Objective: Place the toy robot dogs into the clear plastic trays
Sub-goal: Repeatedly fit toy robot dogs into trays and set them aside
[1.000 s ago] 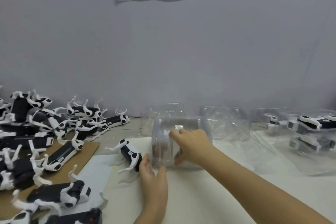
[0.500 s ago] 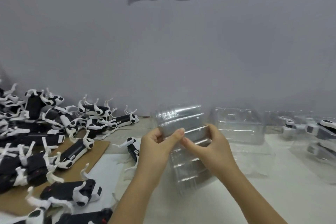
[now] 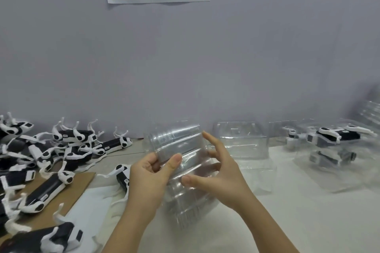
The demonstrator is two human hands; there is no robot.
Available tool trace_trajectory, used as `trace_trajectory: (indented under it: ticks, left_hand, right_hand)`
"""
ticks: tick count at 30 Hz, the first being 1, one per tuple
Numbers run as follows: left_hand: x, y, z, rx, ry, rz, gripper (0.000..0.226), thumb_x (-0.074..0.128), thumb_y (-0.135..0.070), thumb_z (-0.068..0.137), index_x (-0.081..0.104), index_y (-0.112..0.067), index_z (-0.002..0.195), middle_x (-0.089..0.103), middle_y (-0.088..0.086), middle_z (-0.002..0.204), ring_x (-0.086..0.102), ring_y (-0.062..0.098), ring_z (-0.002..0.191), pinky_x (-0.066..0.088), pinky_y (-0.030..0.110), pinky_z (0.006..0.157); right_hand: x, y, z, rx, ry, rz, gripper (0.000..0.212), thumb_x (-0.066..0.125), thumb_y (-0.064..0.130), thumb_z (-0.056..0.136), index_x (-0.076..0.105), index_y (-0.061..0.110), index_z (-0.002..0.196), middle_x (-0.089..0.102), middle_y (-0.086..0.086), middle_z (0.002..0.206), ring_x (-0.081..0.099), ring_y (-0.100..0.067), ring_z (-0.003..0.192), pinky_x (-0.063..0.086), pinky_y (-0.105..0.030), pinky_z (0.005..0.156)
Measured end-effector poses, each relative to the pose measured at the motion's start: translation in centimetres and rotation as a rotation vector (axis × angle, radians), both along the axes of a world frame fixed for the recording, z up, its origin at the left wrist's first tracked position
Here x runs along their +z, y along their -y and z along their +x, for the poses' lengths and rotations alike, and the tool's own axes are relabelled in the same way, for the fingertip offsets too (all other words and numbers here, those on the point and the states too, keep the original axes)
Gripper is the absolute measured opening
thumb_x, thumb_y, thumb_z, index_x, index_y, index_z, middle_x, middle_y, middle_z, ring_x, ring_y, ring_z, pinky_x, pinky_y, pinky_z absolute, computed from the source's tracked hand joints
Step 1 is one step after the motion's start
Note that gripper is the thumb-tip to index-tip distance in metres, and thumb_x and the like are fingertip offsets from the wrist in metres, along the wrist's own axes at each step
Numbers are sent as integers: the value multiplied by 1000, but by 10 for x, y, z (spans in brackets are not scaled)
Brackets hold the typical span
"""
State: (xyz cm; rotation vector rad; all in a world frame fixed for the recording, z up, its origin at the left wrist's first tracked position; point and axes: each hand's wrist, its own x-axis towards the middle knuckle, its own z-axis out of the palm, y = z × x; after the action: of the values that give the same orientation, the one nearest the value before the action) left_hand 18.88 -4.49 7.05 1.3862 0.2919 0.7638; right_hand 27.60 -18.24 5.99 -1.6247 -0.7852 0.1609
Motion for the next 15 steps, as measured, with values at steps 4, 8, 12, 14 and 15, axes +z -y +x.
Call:
trace_trajectory:
  ticks: [4,8,12,14,15]
  left_hand:
    - [1,0,-1,-26,5,-41,30,77,-21,63,73,-13,92,77,6,85,74,17,75,56,20,56]
    - [1,1,-4,-29,29,-66,26,77,-18,65,74,-11,90,76,8,84,74,16,73,55,20,53]
    - [1,2,-4,-50,2,-58,27,78,-21,62,76,-11,87,76,11,80,72,19,66,58,25,55]
    - [1,3,-4,-82,-3,-64,22,78,-20,62,78,-13,82,75,12,80,73,20,67,58,26,55]
    - [1,4,-4,-94,3,-66,20,77,-18,62,77,-13,81,76,12,80,73,20,68,57,25,54]
  right_hand:
    - [1,3,2,-42,-50,60,80,90,33,57,48,69,116,62,16,109,68,-1,79,51,-13,63]
    - [-1,0,-5,-54,42,-45,102,84,66,42,30,71,128,55,31,114,60,8,99,54,-20,77]
    - [-1,-8,-10,-100,-1,-28,99,75,84,31,22,77,115,48,37,112,49,19,104,49,-19,85]
    - [2,-6,-6,-102,-18,-11,93,81,74,33,28,75,110,49,33,113,51,18,100,50,-17,80]
    - [2,-4,-4,-99,-23,-1,92,83,69,35,31,72,110,50,30,114,54,16,97,52,-17,78]
